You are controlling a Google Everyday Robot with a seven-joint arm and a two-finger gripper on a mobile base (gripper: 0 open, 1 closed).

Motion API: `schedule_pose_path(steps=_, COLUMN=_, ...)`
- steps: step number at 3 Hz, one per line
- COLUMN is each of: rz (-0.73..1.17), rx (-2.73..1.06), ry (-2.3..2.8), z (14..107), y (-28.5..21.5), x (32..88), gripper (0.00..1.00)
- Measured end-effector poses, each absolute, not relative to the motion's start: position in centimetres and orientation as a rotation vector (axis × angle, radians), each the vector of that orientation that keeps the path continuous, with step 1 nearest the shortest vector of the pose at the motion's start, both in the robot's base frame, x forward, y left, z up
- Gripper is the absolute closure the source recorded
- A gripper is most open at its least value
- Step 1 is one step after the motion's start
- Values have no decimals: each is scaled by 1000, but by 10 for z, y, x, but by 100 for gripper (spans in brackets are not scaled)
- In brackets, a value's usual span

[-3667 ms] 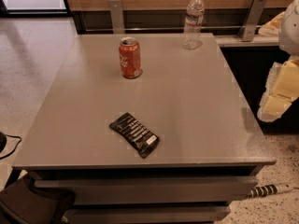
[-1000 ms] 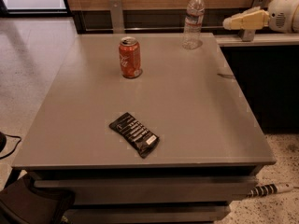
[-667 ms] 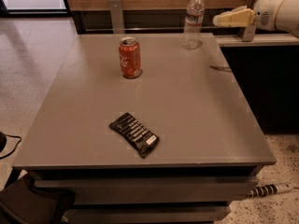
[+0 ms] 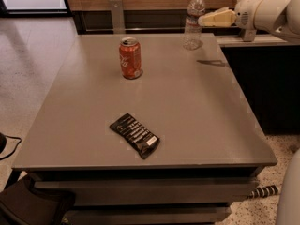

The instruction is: Move water bottle near rxbar chocolate

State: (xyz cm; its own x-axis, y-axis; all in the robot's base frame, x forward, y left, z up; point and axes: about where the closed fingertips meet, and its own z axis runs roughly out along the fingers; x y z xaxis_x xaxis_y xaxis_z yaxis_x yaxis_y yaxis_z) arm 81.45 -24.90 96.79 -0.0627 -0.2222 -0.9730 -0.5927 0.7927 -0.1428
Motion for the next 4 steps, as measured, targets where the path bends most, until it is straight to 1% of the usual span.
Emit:
schedule_pose_path(steps=1, rz=395, rx=-643, ry=1633, z=952, y=-229, x=835, gripper=0)
schedule_pose_path(steps=3, rz=503, rx=-587, ry=1595, z=926, y=-209, x=859, gripper=0)
schedule_pose_path(steps=4, rz=559, rx=-586, ry=1580, z=916, y=-195, x=870, gripper=3)
